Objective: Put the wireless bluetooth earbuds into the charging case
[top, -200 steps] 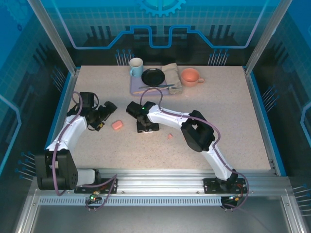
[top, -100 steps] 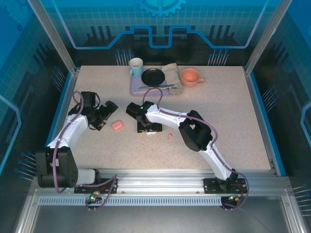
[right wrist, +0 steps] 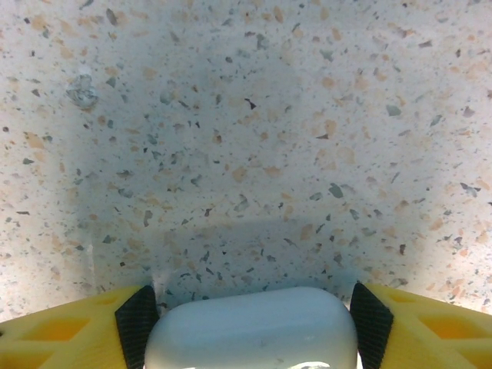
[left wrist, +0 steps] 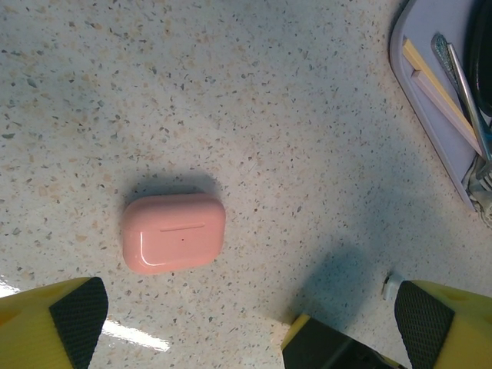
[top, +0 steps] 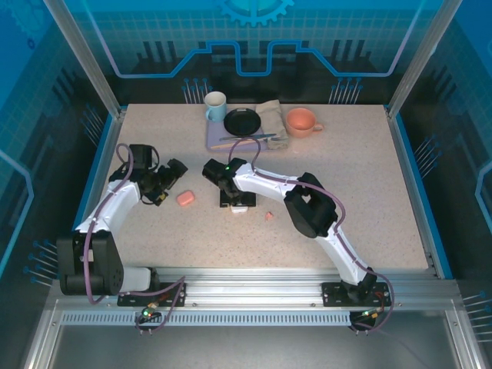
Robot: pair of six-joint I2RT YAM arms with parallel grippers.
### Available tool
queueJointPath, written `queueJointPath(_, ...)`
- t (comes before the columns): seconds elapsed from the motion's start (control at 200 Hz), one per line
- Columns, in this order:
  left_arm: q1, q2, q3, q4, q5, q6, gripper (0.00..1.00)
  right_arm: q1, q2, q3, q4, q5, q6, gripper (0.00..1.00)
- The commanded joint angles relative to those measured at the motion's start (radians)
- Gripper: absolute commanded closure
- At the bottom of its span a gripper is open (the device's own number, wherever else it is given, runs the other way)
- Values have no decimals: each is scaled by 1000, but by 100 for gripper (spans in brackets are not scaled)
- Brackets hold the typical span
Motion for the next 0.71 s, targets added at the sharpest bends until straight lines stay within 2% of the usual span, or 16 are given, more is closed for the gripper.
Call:
queueJointPath(0.0,-9,9,30,-1,9,0,1,1,-29,-40,-13,12,15,26)
queueJointPath(0.555,-23,3,43,-12,2,-4,1,4,-64,-113,45,-25,-23,27)
queueJointPath(0.7,-26,1,41,-10,1,-5,1,6,-71,-123,52,-35,-28,32)
